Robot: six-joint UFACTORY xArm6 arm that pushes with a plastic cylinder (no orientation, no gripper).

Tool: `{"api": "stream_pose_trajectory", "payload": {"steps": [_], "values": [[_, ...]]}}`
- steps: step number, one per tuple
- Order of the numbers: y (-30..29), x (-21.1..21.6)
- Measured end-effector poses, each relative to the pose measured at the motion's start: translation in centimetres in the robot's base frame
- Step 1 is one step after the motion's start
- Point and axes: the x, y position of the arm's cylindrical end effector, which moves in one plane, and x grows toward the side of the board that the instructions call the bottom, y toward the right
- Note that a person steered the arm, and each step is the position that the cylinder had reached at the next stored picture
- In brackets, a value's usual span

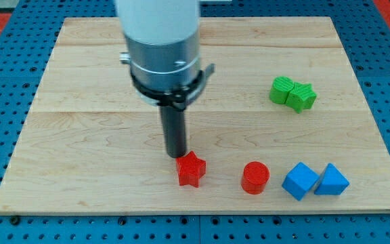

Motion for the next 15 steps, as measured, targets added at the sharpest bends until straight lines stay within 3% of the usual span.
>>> {"api": "stream_pose_trajectory", "payload": {"steps": [2,4,6,9,10,12,15], "values": [[0.1,1.3],[4.8,-7.5],[1.0,-7.1],[0.9,-7.1],[3.3,-7.1],[16.2,-7.9],[19.1,-8.7]]}}
